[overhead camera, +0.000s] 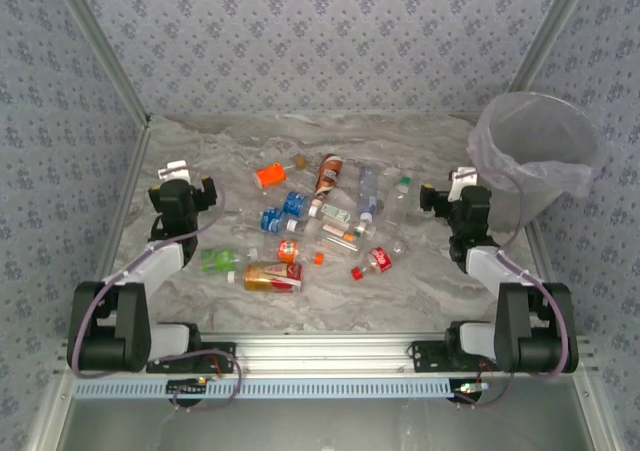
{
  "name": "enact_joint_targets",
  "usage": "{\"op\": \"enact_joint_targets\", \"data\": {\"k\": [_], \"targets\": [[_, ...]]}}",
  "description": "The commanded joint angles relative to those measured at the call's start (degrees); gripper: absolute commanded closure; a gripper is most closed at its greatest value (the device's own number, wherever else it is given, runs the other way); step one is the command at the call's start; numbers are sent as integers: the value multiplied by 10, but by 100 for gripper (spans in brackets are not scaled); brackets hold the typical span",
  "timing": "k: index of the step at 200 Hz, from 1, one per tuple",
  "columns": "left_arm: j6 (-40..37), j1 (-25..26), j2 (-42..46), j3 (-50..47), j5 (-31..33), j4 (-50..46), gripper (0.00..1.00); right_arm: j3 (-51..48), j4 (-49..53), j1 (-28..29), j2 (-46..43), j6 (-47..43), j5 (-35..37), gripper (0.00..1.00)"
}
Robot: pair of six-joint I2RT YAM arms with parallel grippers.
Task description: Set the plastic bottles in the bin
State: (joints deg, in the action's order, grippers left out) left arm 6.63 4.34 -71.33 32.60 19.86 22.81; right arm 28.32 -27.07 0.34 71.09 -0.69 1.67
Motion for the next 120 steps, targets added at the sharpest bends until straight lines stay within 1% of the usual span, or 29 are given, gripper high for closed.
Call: {"op": "enact_joint_targets", "data": {"k": [1, 17, 28, 43, 65, 78, 93, 120], "targets": [[71, 13, 42, 45, 31, -123, 1, 56, 132, 24, -19, 29, -4, 0], [134, 21, 69, 71, 22, -203, 1, 108, 221, 38, -16, 86, 4, 0], [180, 22, 88, 82, -2, -252, 1, 134, 262, 48, -11, 122, 6, 0], [252, 23, 115, 85, -21, -300, 1, 153, 290, 63, -2, 164, 19, 0], [325, 27, 153, 68, -82, -336, 0, 175, 327, 81, 4, 221, 40, 0], [340, 30, 173, 60, -112, -357, 1, 196, 364, 88, 10, 259, 35, 0], [349, 31, 201, 50, -121, -390, 1, 227, 416, 102, 24, 277, 36, 0], [354, 30, 255, 31, -135, -438, 1, 264, 471, 141, 52, 298, 68, 0]]}}
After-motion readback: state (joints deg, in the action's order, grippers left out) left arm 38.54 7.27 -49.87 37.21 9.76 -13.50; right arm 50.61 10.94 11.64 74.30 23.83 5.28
